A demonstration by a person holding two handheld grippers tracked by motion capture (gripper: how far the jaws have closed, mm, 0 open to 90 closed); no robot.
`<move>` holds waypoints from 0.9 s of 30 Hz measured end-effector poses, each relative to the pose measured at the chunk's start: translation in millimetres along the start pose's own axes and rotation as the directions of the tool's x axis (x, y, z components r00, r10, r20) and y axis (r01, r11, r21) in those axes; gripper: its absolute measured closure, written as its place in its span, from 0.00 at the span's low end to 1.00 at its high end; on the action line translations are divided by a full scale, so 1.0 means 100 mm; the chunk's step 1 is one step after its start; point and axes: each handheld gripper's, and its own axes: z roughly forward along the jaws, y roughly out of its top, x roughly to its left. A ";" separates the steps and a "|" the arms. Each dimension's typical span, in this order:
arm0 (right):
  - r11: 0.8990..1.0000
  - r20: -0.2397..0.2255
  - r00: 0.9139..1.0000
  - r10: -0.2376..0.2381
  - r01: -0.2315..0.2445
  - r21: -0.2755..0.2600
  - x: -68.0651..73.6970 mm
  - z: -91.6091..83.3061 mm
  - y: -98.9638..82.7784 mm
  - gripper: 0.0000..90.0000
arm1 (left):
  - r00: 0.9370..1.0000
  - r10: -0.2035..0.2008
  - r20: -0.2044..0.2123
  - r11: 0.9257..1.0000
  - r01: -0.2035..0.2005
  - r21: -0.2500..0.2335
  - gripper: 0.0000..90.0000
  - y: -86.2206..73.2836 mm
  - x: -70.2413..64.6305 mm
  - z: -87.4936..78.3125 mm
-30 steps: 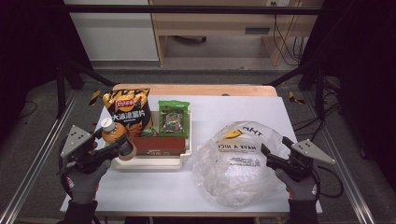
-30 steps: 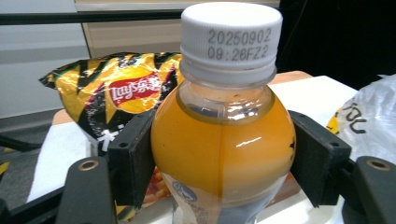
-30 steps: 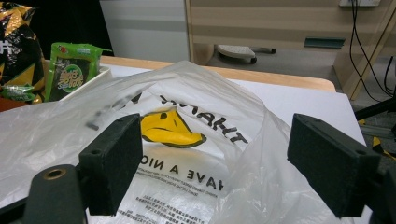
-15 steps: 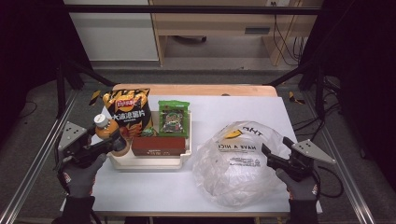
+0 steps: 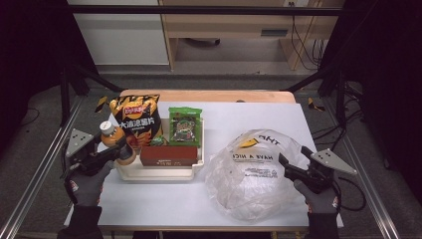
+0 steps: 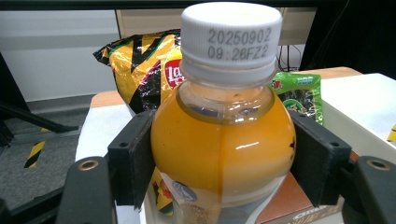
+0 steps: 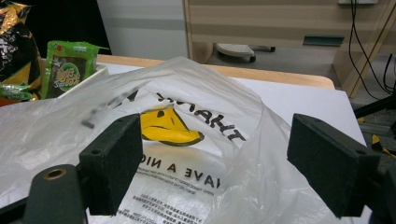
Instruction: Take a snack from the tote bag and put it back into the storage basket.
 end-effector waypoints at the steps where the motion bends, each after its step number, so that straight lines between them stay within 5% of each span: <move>1: 1.000 -0.002 1.000 0.002 -0.002 0.001 0.00 0.00 0.00 0.21 | 1.000 0.001 0.001 1.000 -0.001 -0.001 0.33 -0.01 0.00 0.01; 27: 1.000 -0.001 1.000 0.001 -0.001 0.005 0.00 0.01 -0.02 0.21 | 0.999 0.033 -0.015 0.994 -0.032 0.109 0.33 -0.30 0.00 0.21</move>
